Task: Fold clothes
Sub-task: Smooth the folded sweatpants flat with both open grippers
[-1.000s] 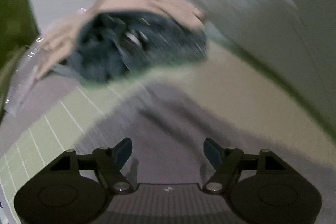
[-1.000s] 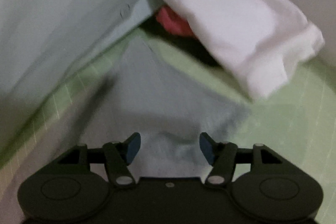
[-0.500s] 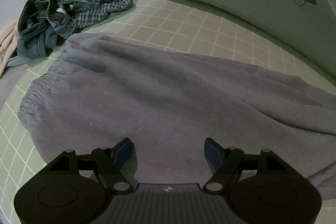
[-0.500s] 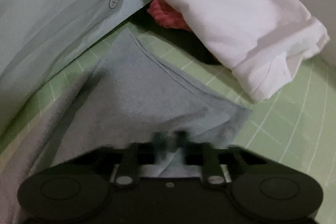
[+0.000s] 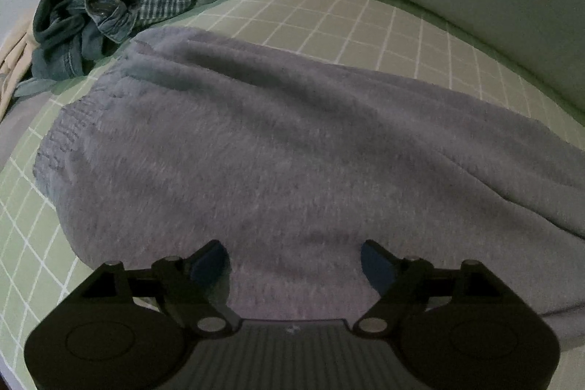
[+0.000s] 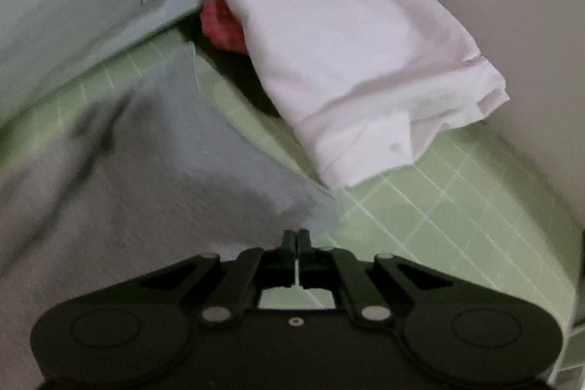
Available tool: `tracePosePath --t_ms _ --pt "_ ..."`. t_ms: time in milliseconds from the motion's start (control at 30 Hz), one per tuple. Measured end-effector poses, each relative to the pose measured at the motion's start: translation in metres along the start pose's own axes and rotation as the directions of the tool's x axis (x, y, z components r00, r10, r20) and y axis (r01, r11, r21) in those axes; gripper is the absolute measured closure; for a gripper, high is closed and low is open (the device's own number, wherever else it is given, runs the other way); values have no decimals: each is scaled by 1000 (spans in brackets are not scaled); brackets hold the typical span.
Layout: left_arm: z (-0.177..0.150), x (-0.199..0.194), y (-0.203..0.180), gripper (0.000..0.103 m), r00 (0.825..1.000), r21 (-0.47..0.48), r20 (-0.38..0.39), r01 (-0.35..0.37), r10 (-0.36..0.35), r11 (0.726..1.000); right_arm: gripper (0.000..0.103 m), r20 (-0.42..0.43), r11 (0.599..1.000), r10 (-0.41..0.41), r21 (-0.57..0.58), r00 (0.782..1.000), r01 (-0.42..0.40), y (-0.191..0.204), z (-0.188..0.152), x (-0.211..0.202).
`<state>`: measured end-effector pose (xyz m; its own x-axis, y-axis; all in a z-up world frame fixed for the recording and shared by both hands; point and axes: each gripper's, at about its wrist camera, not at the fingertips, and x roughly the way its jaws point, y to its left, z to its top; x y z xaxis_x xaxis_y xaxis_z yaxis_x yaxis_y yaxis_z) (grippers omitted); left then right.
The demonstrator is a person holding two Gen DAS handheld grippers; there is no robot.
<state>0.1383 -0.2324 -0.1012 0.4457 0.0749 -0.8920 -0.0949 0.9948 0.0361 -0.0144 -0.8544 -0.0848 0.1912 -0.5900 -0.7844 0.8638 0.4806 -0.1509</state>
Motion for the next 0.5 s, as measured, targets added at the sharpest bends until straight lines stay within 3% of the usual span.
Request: tracePosePath --t_ms 67,100,200,333,500 --pt "3 -1 -1 20 1000 1 0 -2 2 1000 76 44 1000 18 4 999 -18 8 -1 -14" --pt "5 -1 -1 20 1000 0 2 -3 3 1000 57 66 1000 27 6 997 -27 12 -2 -21" --pt "13 -5 -2 20 1000 -11 17 8 -7 1000 49 108 994 109 -30 988 -106 41 -4 -43" --pt "35 -7 -9 20 998 -29 57 40 -39 999 27 113 968 248 -81 962 -239 85 -4 -61" --pt "62 1 -23 20 994 -69 72 92 -87 993 24 70 933 350 -111 934 -342 144 -4 -68"
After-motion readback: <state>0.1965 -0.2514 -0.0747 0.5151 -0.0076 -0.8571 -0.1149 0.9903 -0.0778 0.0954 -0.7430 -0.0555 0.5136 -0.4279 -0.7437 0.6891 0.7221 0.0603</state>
